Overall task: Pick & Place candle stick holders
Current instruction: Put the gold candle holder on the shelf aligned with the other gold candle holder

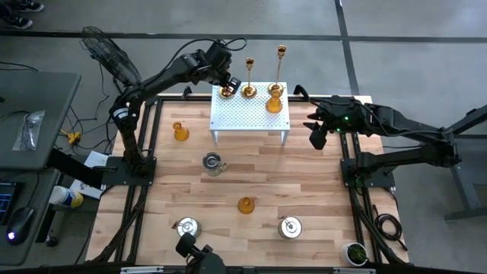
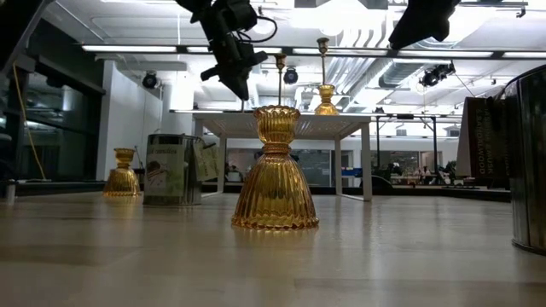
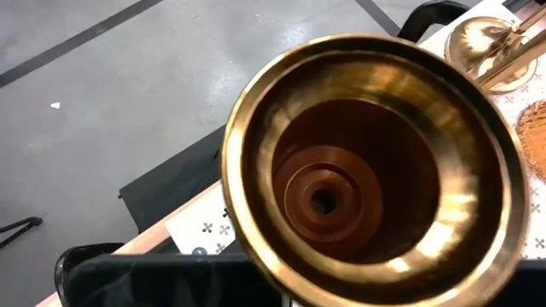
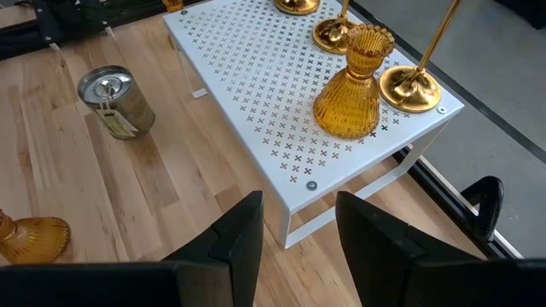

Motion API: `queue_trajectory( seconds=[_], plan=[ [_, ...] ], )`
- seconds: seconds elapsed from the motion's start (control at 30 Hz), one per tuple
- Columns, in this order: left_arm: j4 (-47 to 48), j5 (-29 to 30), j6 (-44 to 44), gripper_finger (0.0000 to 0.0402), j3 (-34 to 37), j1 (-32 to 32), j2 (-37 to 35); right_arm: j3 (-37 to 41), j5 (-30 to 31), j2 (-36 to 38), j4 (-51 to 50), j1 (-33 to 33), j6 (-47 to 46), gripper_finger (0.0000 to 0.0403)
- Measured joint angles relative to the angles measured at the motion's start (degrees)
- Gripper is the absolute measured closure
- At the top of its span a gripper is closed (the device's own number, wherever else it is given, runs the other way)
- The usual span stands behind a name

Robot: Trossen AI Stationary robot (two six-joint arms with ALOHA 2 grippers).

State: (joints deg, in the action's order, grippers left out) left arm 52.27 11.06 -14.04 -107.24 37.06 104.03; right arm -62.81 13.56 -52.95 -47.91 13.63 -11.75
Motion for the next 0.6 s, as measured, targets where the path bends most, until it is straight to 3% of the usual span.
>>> queue_trajectory(
  seconds=[0.6],
  plan=[
    [2.7,-0.3,0.8,0.0350,0.1,0.0,0.2,0.0,0.0,0.0,-0.2,0.0,0.0,0.0263]
  ],
)
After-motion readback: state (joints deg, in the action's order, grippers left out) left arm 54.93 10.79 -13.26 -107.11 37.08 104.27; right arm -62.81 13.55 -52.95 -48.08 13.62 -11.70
